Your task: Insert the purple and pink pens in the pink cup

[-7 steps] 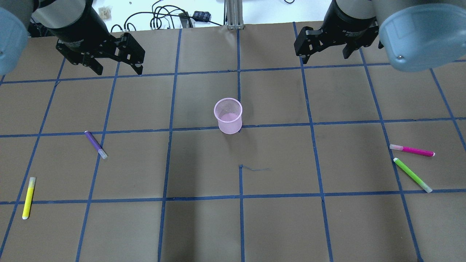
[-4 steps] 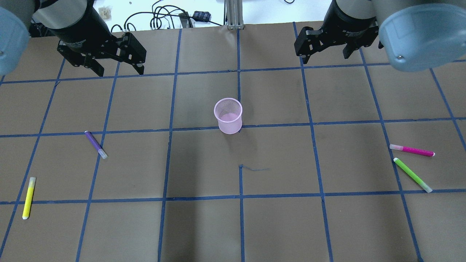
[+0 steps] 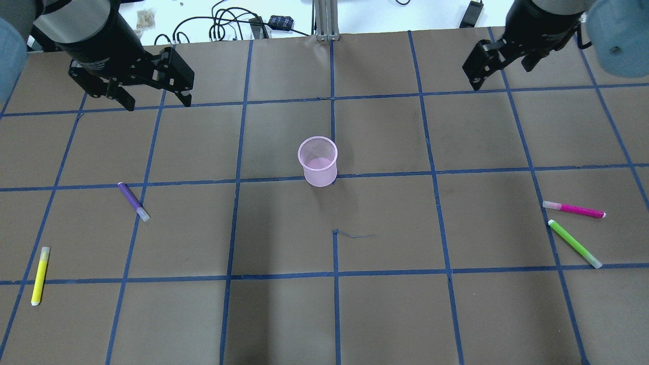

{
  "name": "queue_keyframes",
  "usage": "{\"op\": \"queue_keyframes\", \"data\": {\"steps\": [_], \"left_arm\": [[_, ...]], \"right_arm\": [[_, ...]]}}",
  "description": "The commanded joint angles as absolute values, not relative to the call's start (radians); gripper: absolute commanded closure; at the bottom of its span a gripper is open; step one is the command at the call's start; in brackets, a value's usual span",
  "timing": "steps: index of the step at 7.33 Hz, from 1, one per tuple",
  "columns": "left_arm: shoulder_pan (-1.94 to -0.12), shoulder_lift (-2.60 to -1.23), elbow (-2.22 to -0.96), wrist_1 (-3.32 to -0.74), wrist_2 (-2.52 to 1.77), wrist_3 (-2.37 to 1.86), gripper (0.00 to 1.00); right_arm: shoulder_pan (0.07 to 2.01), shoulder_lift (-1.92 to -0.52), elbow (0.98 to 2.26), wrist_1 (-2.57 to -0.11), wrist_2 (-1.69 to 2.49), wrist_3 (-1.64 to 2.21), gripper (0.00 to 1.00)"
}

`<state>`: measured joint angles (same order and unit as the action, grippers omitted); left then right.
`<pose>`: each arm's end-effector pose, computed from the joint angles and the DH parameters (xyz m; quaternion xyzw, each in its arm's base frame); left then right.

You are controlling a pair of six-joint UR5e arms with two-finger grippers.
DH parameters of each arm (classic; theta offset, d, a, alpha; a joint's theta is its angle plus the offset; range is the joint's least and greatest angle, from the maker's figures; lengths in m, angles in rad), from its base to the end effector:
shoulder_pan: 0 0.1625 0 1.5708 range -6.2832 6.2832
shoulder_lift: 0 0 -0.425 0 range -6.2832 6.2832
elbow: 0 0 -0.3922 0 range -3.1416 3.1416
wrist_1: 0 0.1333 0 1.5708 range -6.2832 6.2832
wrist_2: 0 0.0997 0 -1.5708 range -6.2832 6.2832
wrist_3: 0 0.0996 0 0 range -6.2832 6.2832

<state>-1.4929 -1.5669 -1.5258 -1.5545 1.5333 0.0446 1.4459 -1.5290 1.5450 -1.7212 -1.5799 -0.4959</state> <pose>-0.0980 -0.5052 0.5138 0.0160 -0.9992 0.0337 0.0167 0.0663 -0.5345 0.4955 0.1837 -0.9807 0.0626 0.0248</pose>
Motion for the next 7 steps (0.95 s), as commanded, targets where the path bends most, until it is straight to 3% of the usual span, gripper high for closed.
{"op": "queue_keyframes", "data": {"steps": [1,4,7], "left_arm": [[-1.331,-1.583,-1.563,-1.572,1.519,0.049,0.0],[-1.12,-1.698,-1.663,-1.54,1.436,0.052,0.0],[-1.056,-1.848,-1.701,-1.433,1.443,0.055,0.0]], "right_arm": [[1.25,-1.529,1.566,-1.678,-1.572,-0.843,0.0],[1.012,-1.517,1.699,-1.707,-1.568,-1.425,0.0],[0.818,-1.439,1.923,-2.062,-1.484,-2.096,0.0]]}}
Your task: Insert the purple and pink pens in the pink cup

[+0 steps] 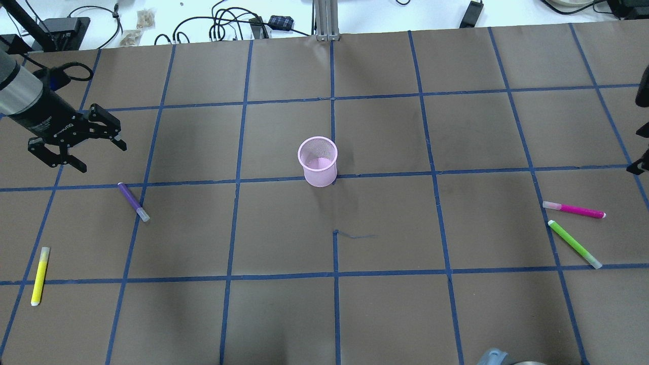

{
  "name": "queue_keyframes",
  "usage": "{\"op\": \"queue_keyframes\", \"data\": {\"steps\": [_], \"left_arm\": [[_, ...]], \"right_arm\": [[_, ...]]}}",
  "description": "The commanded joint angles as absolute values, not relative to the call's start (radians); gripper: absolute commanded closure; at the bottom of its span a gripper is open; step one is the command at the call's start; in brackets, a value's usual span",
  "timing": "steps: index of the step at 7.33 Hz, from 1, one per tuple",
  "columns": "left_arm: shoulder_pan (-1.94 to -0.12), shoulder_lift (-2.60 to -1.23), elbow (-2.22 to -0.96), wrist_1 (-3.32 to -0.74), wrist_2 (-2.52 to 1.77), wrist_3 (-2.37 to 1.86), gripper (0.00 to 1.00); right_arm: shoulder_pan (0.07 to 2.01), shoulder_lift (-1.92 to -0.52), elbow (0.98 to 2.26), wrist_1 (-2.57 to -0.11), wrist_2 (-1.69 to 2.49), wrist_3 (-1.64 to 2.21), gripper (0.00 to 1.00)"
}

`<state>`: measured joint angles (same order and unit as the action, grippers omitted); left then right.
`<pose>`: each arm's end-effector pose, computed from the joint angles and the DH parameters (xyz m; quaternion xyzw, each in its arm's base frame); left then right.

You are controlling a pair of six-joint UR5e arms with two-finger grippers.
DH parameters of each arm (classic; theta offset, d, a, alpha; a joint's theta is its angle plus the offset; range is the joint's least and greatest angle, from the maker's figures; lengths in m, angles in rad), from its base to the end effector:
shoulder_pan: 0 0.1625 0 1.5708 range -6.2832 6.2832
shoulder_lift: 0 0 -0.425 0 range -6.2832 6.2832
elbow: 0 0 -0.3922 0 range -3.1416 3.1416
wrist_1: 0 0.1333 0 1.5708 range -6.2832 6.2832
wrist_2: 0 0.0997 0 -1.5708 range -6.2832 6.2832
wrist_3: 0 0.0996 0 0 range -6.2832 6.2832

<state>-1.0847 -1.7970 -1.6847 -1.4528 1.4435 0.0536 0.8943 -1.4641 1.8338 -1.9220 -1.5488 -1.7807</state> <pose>0.1235 -0.5461 0.3275 0.2197 -0.9672 -0.0898 0.0904 -0.2129 -0.4816 0.3420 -0.5243 0.8514 -0.0073 0.0124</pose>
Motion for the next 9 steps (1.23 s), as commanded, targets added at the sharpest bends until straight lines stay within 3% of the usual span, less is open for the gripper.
{"op": "queue_keyframes", "data": {"steps": [1,3,4,5,9], "left_arm": [[-1.037,-1.876,-1.703,-1.433,1.445,0.058,0.0],[-1.023,-1.931,-1.706,-1.374,1.44,0.043,0.0],[-1.023,-1.968,-1.704,-1.317,1.436,0.031,0.0],[-1.022,-1.998,-1.704,-1.283,1.439,0.028,0.06],[-1.02,-2.042,-1.724,-1.278,1.448,-0.061,0.04]], "right_arm": [[0.761,-1.424,1.969,-2.075,-1.415,-2.328,0.0],[0.709,-1.356,2.017,-2.063,-1.323,-2.486,0.0],[0.707,-1.318,2.016,-2.057,-1.236,-2.493,0.06],[0.68,-1.289,2.014,-2.016,-1.179,-2.494,0.08],[0.664,-1.198,1.965,-1.927,-1.178,-2.678,0.15]]}}
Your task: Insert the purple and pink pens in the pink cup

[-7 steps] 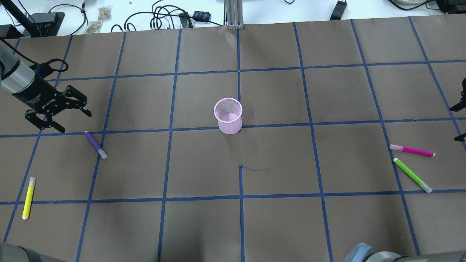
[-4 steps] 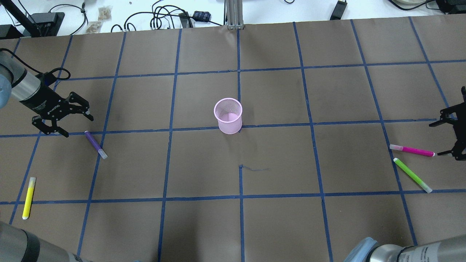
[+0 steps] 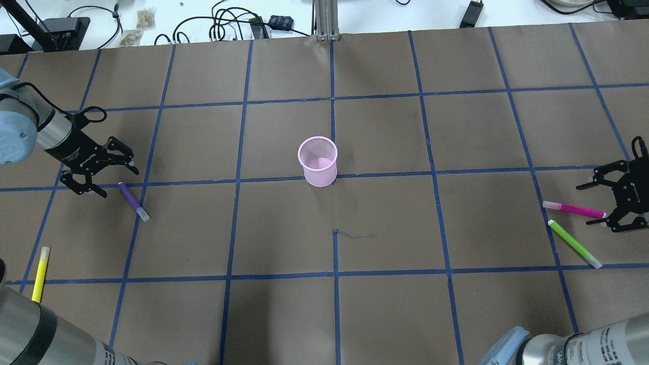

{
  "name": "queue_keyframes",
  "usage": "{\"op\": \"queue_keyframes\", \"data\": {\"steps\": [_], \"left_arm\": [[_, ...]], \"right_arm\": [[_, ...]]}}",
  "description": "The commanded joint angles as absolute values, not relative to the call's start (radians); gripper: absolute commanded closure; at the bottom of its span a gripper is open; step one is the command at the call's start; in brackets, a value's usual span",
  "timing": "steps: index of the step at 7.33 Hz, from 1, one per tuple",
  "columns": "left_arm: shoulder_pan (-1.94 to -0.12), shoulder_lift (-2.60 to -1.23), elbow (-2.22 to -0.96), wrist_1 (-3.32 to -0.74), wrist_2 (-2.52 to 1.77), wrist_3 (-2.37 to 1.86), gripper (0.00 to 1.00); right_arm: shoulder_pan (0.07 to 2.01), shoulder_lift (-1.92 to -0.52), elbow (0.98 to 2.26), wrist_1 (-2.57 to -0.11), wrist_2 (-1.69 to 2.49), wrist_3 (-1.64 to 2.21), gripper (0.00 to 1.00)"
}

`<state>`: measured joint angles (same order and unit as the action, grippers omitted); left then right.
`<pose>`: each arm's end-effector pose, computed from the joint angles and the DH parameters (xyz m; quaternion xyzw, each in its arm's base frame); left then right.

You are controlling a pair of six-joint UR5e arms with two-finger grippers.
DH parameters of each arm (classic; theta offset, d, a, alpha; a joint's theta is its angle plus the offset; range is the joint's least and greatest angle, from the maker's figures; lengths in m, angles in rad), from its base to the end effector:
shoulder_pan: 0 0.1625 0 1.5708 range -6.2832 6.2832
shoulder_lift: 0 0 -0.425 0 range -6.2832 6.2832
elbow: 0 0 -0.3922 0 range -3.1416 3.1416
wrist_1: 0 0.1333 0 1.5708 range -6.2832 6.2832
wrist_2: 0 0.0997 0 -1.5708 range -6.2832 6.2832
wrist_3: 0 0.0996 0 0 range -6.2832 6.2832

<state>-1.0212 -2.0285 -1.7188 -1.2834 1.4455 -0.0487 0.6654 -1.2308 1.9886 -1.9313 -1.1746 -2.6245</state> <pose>0.1755 -0.5656 0.1954 0.2999 -0.9387 -0.1379 0.0991 -0.2739 -0.4333 0.1703 -0.7028 0.6568 -0.2266 0.1526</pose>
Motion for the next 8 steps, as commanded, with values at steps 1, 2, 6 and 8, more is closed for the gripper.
{"op": "queue_keyframes", "data": {"steps": [1,2,6,8], "left_arm": [[-1.013,-2.052,-1.724,-1.278,1.448,-0.054,0.03],[-1.008,-2.059,-1.724,-1.278,1.447,-0.055,0.0],[-1.006,-2.071,-1.717,-1.272,1.506,0.015,0.09],[-1.006,-2.092,-1.712,-1.249,1.505,0.003,0.15]], "right_arm": [[0.664,-1.193,1.96,-1.927,-1.18,-2.689,0.23],[0.664,-1.19,1.962,-1.927,-1.18,-2.689,0.27],[0.663,-1.189,1.964,-1.928,-1.175,-2.727,0.48],[0.663,-1.172,1.959,-1.928,-1.175,-2.711,0.48]]}}
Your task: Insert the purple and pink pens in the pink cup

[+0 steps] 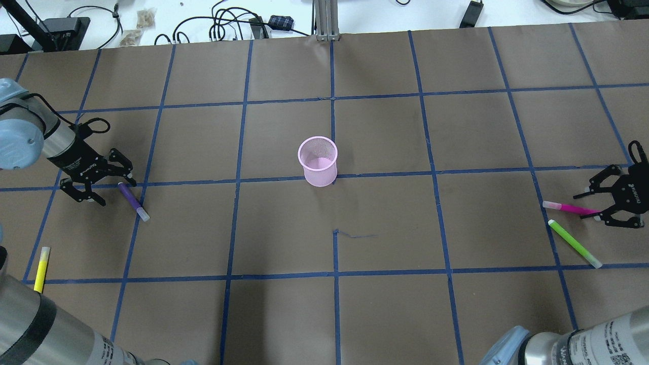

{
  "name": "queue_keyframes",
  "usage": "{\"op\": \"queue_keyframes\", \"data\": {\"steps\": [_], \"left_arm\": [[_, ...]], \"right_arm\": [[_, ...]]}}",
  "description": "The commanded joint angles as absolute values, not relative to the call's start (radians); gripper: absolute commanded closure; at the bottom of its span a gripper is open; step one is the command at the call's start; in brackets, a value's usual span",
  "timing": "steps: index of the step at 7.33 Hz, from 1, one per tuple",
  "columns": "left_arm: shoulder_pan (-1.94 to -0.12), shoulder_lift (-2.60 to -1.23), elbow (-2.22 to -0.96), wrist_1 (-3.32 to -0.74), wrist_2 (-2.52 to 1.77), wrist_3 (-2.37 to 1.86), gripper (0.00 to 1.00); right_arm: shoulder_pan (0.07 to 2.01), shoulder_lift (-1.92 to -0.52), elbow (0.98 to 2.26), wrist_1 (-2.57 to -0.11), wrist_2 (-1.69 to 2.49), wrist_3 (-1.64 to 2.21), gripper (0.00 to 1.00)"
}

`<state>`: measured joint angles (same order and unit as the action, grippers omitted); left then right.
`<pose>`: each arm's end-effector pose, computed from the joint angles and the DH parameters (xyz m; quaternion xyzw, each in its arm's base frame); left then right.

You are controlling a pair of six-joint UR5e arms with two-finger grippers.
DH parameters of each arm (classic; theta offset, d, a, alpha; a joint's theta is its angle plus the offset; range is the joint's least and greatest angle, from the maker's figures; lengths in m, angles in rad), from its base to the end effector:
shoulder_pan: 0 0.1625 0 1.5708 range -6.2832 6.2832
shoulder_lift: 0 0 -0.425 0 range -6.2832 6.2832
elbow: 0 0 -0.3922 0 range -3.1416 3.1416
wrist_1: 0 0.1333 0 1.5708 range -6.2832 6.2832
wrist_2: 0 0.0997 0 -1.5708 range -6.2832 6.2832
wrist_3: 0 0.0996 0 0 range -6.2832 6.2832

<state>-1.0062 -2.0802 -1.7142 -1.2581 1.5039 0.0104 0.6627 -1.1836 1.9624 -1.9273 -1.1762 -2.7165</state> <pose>0.1919 -0.5646 0.1684 0.2749 -0.9459 -0.1529 0.0796 -0.2830 -0.4385 0.1558 -0.7282 0.6251 -0.2353 0.1537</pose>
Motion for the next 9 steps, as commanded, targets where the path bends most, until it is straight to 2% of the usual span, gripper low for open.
{"op": "queue_keyframes", "data": {"steps": [1,2,3,4,5,6,9], "left_arm": [[-1.006,-2.097,-1.71,-1.249,1.505,-0.003,0.18],[-1.006,-2.098,-1.712,-1.249,1.502,-0.003,0.2],[-1.006,-2.097,-1.712,-1.249,1.496,0.001,0.61],[-1.008,-2.097,-1.712,-1.249,1.497,0.009,0.82],[-1.006,-2.097,-1.712,-1.247,1.497,0.008,0.98],[-1.008,-2.097,-1.712,-1.247,1.496,0.005,1.0],[-1.012,-2.076,-1.709,-1.246,1.496,0.008,1.0]], "right_arm": [[0.663,-1.172,1.959,-1.928,-1.177,-2.709,0.48],[0.663,-1.172,1.96,-1.928,-1.175,-2.709,0.48],[0.663,-1.172,1.959,-1.927,-1.175,-2.709,0.55],[0.663,-1.172,1.959,-1.927,-1.177,-2.711,0.74],[0.663,-1.172,1.96,-1.927,-1.177,-2.711,0.9],[0.663,-1.172,1.96,-1.927,-1.178,-2.711,0.98],[0.663,-1.183,1.951,-1.919,-1.174,-2.682,1.0]]}}
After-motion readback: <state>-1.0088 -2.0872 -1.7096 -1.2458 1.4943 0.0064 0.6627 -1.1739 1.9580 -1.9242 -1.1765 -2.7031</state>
